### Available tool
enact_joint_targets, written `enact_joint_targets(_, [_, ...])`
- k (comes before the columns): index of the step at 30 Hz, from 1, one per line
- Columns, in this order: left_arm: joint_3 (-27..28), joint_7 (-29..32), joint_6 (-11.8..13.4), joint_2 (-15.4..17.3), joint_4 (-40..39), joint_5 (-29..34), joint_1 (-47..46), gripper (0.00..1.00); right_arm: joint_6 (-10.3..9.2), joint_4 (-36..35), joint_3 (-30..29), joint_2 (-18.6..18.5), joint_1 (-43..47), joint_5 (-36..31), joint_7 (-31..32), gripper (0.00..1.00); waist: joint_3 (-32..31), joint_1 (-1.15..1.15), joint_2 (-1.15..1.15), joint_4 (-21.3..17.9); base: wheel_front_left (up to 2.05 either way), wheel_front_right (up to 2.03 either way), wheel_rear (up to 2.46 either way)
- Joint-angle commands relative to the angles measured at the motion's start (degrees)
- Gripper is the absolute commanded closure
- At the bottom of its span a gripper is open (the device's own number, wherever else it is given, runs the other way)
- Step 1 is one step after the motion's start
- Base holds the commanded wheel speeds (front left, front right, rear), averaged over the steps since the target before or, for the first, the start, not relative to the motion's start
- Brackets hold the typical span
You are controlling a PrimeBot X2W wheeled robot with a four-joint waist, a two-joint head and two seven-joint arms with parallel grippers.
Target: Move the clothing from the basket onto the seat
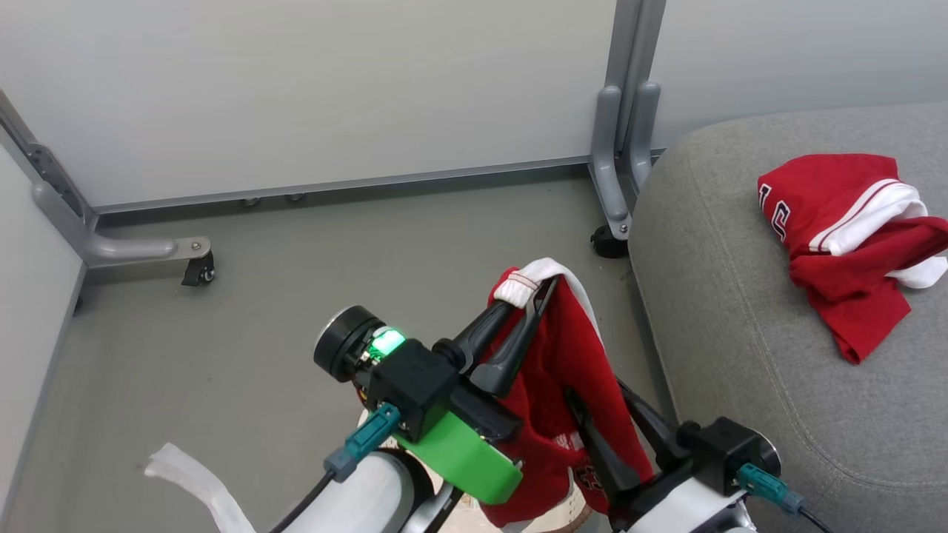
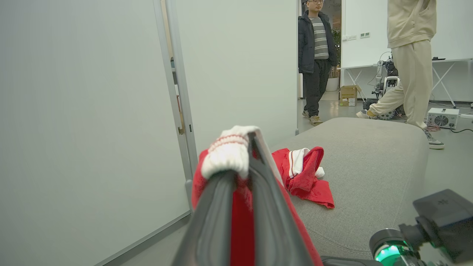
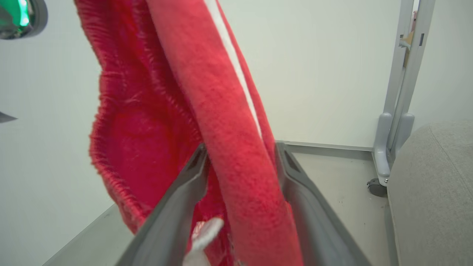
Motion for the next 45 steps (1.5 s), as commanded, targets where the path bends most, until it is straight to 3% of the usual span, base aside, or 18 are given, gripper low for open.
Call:
enact_joint_targets(1, [0.1,0.3,0.3,0.4,-0.4,-0.1,-0.6,1.00,-0.06,0.5,-0.3,-0.3,0.1,0.6,0.0,1.00,0.2,0.00,0.00,0.1,0.00,0.00,0.00])
enact_joint_targets(15, [0.0,1.8,-1.3,2.1,4.0,-4.8,3.5,1.00,-0.06,-2.3,-7.5,-0.3,1.0,1.7,0.0,1.00,1.9,0.00,0.00,-0.7,0.00,0.00,0.00])
enact_joint_targets(17, [-0.1,1.8,-1.5,2.1,5.0,-5.2,3.8,0.58,-0.06,-2.7,-8.2,-0.3,1.1,1.7,0.0,1.00,2.0,0.00,0.00,-0.8,0.00,0.00,0.00])
enact_joint_targets(18, [-0.3,2.0,-1.6,2.2,5.5,-5.5,3.9,0.20,-0.06,-2.9,-8.6,-0.3,1.1,1.6,0.0,1.00,2.1,0.00,0.00,-0.9,0.00,0.00,0.00])
enact_joint_targets(19, [-0.4,2.2,-1.8,2.2,5.9,-5.6,3.9,0.00,-0.06,-3.0,-8.7,-0.3,1.0,1.6,0.0,1.00,2.2,0.00,0.00,-1.0,0.00,0.00,0.00])
enact_joint_targets(36, [-1.9,4.3,-2.3,3.5,8.1,-6.3,3.5,0.00,-0.05,-4.3,-14.7,1.2,1.2,0.1,0.0,1.00,2.5,0.00,0.00,-2.4,0.00,0.00,0.00])
enact_joint_targets(45, [-0.8,2.9,-0.9,4.6,8.3,-5.8,4.0,0.00,-0.05,-5.7,-18.0,1.4,1.0,-1.3,0.0,1.00,3.1,0.00,0.00,-5.4,0.00,0.00,0.00])
